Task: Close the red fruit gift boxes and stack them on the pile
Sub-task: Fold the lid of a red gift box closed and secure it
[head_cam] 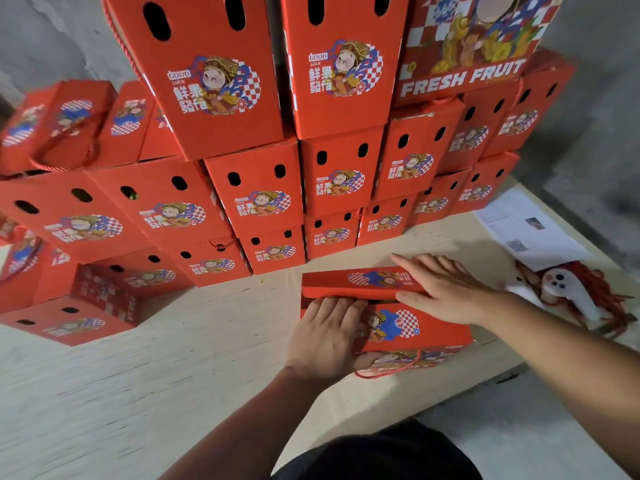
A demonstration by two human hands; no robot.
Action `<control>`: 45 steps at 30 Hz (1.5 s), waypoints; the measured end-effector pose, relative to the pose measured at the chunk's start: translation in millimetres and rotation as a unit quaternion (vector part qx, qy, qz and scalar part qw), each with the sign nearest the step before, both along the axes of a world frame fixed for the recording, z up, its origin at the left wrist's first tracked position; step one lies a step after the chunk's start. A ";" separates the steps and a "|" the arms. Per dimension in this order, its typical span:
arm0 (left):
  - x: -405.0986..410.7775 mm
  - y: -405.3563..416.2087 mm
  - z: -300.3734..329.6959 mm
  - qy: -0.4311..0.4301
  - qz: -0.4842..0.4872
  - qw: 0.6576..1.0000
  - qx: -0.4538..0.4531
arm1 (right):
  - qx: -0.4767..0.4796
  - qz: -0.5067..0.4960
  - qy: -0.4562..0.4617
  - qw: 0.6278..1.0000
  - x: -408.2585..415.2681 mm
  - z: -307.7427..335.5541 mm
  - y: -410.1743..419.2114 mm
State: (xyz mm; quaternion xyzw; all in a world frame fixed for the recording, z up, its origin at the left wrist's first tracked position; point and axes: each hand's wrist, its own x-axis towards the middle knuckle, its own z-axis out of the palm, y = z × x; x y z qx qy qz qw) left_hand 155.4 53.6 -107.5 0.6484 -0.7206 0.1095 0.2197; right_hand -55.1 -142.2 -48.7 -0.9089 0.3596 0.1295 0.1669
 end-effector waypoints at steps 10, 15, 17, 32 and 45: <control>7.7 4.8 -1.2 0.093 -0.001 0.993 -0.071 | -0.072 -0.021 -0.042 0.996 2.6 -7.9 16.4; 8.3 2.3 17.4 0.377 0.037 0.923 -0.064 | -0.085 -0.012 -0.036 0.996 6.2 3.6 -2.0; 6.7 0.7 20.6 0.398 0.085 0.912 -0.053 | -0.092 0.006 -0.005 0.996 8.6 4.2 -2.9; 23.9 -18.9 19.9 -0.064 -0.024 0.955 0.290 | -0.021 -0.070 0.059 0.996 15.5 1.1 15.9; 6.3 -4.5 13.6 0.766 0.215 0.474 0.377 | 0.225 -0.362 -0.259 0.867 24.8 -37.9 97.2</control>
